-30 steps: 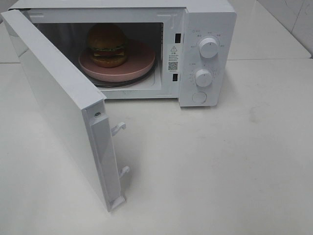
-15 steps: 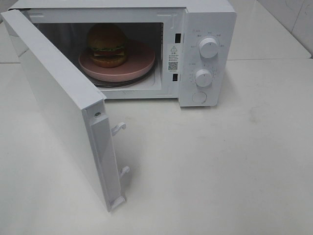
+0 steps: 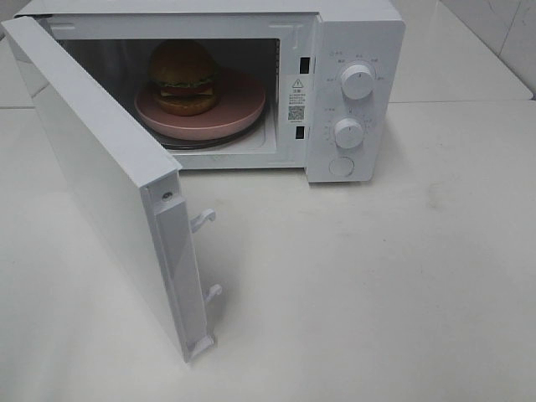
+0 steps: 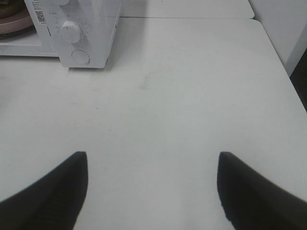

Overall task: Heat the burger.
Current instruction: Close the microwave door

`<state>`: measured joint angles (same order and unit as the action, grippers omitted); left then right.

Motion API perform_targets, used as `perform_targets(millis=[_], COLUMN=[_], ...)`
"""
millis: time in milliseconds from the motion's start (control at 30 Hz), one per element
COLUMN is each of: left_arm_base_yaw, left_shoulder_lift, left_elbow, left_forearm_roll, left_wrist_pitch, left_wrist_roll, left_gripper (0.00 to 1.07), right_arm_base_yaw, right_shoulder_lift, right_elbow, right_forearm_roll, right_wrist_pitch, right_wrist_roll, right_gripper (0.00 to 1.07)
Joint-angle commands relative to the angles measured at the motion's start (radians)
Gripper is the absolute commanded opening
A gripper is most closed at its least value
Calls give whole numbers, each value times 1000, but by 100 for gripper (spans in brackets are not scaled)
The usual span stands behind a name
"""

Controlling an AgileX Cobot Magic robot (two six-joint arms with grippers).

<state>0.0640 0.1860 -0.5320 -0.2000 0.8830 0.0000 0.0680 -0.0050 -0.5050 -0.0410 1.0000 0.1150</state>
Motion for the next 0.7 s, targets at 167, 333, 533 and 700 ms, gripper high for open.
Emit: perform_targets(millis=[167, 333, 533, 700], left_arm_base_yaw=[2, 2, 2, 2], left_shoulder_lift=[137, 209, 360, 458], left_elbow=[-6, -6, -6, -6], left_forearm_roll=[-4, -17, -71, -97], left_wrist_pitch=[-205, -305, -366, -433], left_wrist_roll=[60, 84, 101, 156], left_gripper=[67, 56, 25, 2], right_arm_base_yaw=[-5, -5, -5, -5], right_shoulder_lift=[-27, -27, -27, -27], right_elbow=[7, 7, 7, 7], right_forearm_roll=[3, 3, 3, 3], right_wrist_pitch=[-5, -5, -5, -5], right_wrist_roll=[3, 3, 3, 3], right_gripper=[74, 74, 74, 74])
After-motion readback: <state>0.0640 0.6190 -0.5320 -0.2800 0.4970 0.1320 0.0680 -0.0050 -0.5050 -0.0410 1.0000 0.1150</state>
